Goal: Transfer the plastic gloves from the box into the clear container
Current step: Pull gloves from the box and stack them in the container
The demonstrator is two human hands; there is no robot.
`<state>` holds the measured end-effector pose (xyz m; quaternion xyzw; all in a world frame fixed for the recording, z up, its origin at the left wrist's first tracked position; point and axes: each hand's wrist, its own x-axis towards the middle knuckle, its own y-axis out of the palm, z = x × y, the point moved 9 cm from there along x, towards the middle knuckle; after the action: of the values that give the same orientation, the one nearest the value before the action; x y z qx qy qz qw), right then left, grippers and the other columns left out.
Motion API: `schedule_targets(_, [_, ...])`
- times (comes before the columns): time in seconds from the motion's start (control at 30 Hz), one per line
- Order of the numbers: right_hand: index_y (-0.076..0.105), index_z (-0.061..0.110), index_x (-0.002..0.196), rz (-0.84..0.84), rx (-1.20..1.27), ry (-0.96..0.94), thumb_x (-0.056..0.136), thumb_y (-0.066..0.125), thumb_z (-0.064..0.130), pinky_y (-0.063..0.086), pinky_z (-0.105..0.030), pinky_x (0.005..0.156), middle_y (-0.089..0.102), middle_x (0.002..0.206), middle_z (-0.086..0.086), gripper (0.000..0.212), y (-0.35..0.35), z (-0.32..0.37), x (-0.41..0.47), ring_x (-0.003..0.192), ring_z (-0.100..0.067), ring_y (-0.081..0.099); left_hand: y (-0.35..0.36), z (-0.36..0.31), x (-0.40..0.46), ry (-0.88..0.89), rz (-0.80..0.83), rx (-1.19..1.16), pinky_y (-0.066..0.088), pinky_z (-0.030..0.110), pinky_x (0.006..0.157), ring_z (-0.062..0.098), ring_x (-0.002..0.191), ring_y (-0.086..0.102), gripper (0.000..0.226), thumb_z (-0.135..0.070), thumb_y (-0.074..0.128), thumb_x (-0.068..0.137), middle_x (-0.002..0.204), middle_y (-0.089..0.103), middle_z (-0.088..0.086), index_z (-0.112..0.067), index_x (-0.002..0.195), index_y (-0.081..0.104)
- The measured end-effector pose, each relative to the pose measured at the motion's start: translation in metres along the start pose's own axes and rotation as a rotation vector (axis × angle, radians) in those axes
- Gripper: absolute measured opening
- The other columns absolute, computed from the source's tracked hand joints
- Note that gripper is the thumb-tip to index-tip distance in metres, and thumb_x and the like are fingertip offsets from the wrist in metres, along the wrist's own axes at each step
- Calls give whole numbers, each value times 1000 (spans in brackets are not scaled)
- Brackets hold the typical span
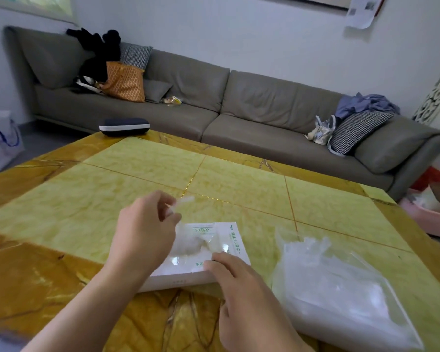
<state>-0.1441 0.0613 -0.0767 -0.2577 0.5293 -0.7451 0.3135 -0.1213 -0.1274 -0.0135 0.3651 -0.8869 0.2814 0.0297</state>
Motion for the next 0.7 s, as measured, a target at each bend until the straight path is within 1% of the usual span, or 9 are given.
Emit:
schedule_targets(0.1, [29,38,158,-14,20,-2,91,45,8,13,-9,112,13,161,29,76,-1,0,-2,150,0,17,-22,-15,-3,16,-91,-436,55,21,75,7,81,71,13,-22,77,89,89,76,-5,-26,101,73])
schedule_targets(0.17, [30,36,158,-15,29,-8,89,44,6,11,-8,111,15,159,27,76,-1,1,-3,149,0,18,-32,-26,-3,38,-93,-661,58,24,78,11,84,73,13,-20,77,88,93,76,0,-20,101,74])
schedule_targets(0.23, [31,36,156,-5,57,4,89,46,8,19,-11,115,14,159,27,74,1,1,-3,149,-1,20,-32,-30,-4,5,-66,-834,59,28,78,16,82,72,10,-20,74,89,89,74,2,-15,99,74])
schedule_targets(0.37, [31,43,153,-102,210,23,89,63,36,31,-23,119,5,160,34,72,-19,9,-7,153,5,15,-11,-29,-11,-114,16,-989,58,29,72,16,79,69,6,-21,71,91,83,70,0,-16,94,73])
schedule_targets(0.43, [47,40,147,-173,570,-8,88,76,38,34,-21,117,37,158,26,66,-37,16,-11,148,4,35,-2,-29,-16,-124,41,-1005,58,32,75,19,82,69,9,-21,71,91,85,71,4,-13,95,72])
schedule_targets(0.47, [57,38,140,-178,768,0,89,80,32,39,-20,112,56,147,21,56,-44,15,-13,139,3,48,3,-32,-20,-110,49,-985,58,35,79,21,83,70,10,-21,71,91,87,72,7,-12,95,72])
schedule_targets(0.53, [70,33,117,-173,1010,38,85,77,17,51,-19,97,75,120,18,37,-53,9,-15,116,2,67,8,-41,-28,-43,55,-861,59,37,82,24,83,73,9,-22,72,92,88,73,10,-13,93,72])
schedule_targets(0.6, [73,25,109,-195,1181,53,80,69,9,55,-19,92,79,110,15,33,-60,-1,-18,107,1,72,5,-55,-34,87,24,-654,60,34,78,23,83,74,6,-23,71,93,87,73,6,-18,90,70])
schedule_targets(0.7, [72,10,132,-166,1563,6,72,67,19,40,-43,117,70,137,-10,60,-69,-9,-24,134,-25,60,-2,-66,-39,210,-28,-461,59,31,73,16,81,72,5,-27,70,93,89,71,-4,-30,90,68])
